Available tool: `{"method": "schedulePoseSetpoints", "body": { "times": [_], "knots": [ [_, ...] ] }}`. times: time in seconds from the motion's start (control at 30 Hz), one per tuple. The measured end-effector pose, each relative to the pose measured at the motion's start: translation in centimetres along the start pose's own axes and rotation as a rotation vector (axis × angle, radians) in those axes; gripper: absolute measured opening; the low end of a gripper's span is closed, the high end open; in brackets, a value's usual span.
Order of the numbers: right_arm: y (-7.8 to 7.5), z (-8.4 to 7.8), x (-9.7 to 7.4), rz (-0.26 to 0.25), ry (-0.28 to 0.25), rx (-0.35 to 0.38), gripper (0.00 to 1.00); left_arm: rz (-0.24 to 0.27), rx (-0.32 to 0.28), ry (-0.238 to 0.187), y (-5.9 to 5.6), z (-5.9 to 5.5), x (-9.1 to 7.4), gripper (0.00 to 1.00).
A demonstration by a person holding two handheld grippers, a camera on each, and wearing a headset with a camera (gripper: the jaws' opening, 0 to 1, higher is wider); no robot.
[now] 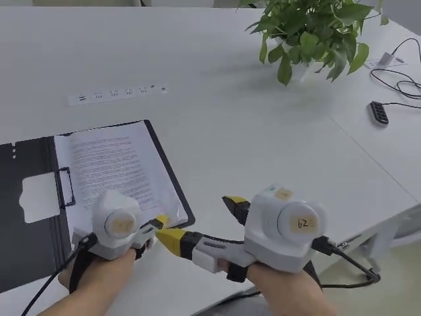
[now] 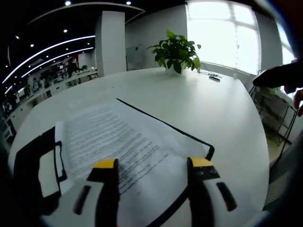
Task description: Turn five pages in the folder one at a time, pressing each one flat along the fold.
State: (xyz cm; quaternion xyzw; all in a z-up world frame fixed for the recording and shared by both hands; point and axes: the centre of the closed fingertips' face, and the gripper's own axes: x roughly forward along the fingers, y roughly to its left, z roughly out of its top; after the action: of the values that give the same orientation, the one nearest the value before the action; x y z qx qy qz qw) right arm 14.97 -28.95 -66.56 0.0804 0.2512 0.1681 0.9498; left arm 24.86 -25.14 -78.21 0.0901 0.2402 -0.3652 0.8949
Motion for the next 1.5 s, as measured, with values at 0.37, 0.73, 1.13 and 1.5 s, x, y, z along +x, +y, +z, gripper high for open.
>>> {"method": "schedulePoseSetpoints", "body": {
  "times": [0.37,0.73,1.13,1.5],
  "knots": [
    [-0.1,-0.5,1.3,0.001,0.020,0.019,0.81,-0.018,0.018,-0.020,-0.4,0.1,0.1,0.39],
    [-0.8,-1.4,3.0,-0.010,0.042,0.051,0.76,-0.010,0.020,-0.025,0.0,0.0,0.0,0.27],
    [-2.1,-2.2,5.4,-0.040,0.062,0.135,0.62,-0.004,-0.002,-0.025,0.4,0.0,0.0,0.20],
    [-3.6,-3.2,7.4,-0.092,0.092,0.225,0.38,-0.002,-0.024,-0.031,0.4,0.1,-0.1,0.20]
  ]
}}
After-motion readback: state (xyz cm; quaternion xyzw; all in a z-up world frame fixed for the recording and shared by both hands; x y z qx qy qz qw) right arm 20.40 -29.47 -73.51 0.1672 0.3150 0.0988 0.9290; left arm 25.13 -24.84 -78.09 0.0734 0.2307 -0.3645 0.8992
